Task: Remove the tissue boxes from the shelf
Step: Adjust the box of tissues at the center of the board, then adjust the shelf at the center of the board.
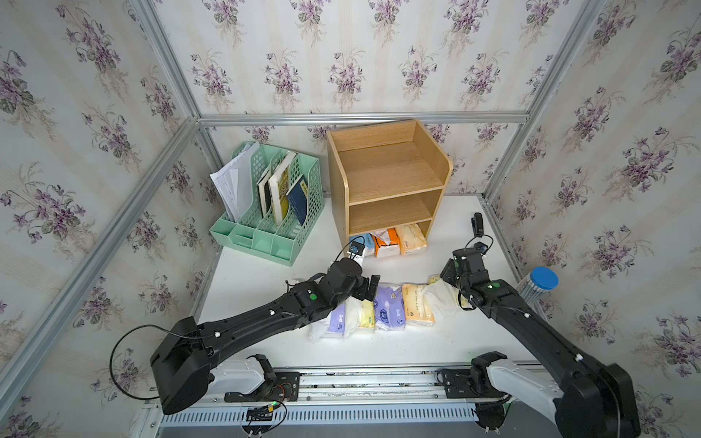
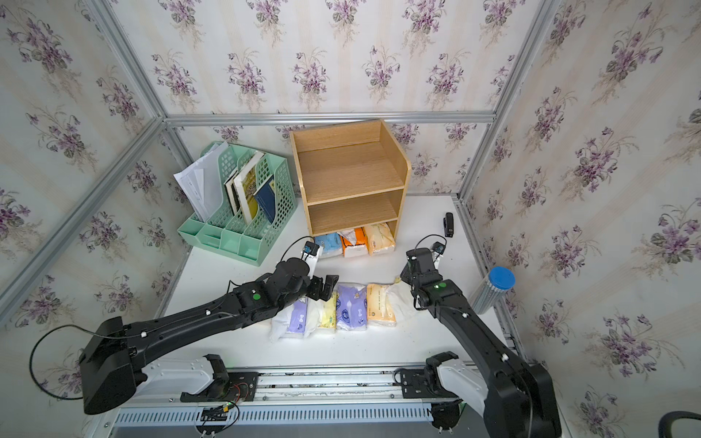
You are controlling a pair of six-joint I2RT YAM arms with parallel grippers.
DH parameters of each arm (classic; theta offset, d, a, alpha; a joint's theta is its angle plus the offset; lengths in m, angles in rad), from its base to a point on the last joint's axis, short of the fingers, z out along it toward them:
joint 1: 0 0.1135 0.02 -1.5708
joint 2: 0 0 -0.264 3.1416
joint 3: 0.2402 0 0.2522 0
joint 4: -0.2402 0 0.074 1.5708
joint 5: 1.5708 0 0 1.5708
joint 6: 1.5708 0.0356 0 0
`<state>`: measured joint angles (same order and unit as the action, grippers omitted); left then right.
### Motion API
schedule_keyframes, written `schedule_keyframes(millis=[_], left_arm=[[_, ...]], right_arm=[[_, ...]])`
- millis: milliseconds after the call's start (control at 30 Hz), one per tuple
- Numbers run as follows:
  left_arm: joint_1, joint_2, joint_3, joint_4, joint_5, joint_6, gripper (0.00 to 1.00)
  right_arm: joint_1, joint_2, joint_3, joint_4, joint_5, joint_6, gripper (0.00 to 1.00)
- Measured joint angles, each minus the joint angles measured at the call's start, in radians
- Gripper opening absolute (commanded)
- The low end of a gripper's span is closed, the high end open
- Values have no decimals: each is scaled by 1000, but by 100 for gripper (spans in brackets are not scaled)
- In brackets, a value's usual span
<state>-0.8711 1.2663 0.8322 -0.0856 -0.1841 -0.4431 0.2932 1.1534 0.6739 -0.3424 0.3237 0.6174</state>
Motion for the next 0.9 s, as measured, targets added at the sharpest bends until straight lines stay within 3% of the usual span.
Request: schedule_keyframes(millis=[133, 267, 567, 900], left_arm=[[109, 1, 12, -8, 42, -8, 99], [139, 54, 103, -23, 85, 19, 99], [194, 140, 181, -33, 85, 54, 99], [262, 246, 269, -39, 86, 51, 98]], right_arm=[[-6, 174, 30, 46, -45, -50, 64], [-6, 197, -26, 84, -78, -63, 63], [-6, 11, -203, 168, -152, 13, 64], [-6, -210, -193, 113, -215, 37, 65]])
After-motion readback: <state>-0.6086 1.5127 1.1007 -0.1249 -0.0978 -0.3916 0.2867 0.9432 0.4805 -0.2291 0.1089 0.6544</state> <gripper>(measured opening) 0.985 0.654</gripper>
